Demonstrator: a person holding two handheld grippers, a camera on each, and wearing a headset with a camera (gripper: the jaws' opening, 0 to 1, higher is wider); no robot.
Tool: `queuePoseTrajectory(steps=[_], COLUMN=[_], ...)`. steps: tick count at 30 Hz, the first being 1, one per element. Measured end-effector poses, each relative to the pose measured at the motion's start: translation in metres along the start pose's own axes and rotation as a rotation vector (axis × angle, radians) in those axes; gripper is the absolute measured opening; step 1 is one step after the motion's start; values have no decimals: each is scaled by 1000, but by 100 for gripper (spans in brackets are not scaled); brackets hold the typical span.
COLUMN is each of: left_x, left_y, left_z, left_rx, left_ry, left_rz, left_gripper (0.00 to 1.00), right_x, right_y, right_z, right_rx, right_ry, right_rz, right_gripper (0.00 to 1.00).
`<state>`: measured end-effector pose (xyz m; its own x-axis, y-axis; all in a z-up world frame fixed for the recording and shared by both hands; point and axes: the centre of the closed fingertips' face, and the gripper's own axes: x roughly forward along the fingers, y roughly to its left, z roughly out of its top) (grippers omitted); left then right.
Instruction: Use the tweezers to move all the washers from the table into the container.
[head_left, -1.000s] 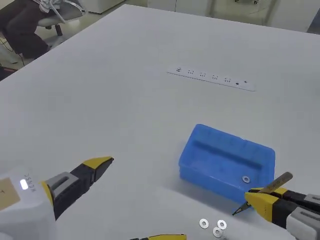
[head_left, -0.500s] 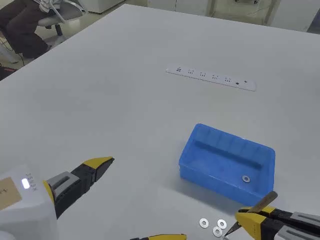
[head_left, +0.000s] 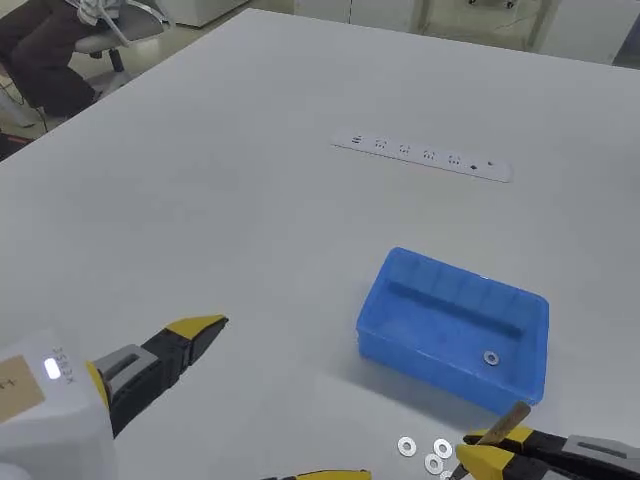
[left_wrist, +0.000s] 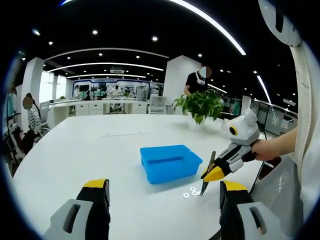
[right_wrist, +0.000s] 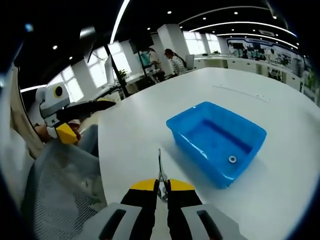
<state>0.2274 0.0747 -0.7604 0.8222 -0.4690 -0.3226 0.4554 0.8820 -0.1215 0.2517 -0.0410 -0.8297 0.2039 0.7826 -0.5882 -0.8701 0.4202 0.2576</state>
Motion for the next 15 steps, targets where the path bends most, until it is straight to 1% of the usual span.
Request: queuePoseTrajectory(steps=[1,3,4,5,7,8,9,12,15], left_x=[0,0,0,0,0,-1,-1,-1,-1], left_y=[0,0,0,0,0,-1,-1,-1,-1], left_z=[0,0,0,0,0,0,-1,-1,0], left_rx=[1,0,0,0,1,2,4,6,10], left_ry=[1,1,1,1,1,2,4,6,5], left_rz=[1,1,2,2,1,1,0,-1,2], left_gripper=[93,93,93,93,92,92,92,92,92], right_x=[0,0,0,0,0,0,2,4,5], right_y=[3,7,8,9,10,11,14,13,12], right_z=[-1,-3,-5,-6,-10,-10,-10,-9,-8], right_rx=[-32,-59,-93,-106,-189,-210,-214,-249,-259], right_ry=[6,14,20,26,54,55,57,59,53], right_rz=[-1,1,-2,-2,-26,-32,-30,-44,-50], right_gripper=[4,4,4,4,4,4,4,3,3])
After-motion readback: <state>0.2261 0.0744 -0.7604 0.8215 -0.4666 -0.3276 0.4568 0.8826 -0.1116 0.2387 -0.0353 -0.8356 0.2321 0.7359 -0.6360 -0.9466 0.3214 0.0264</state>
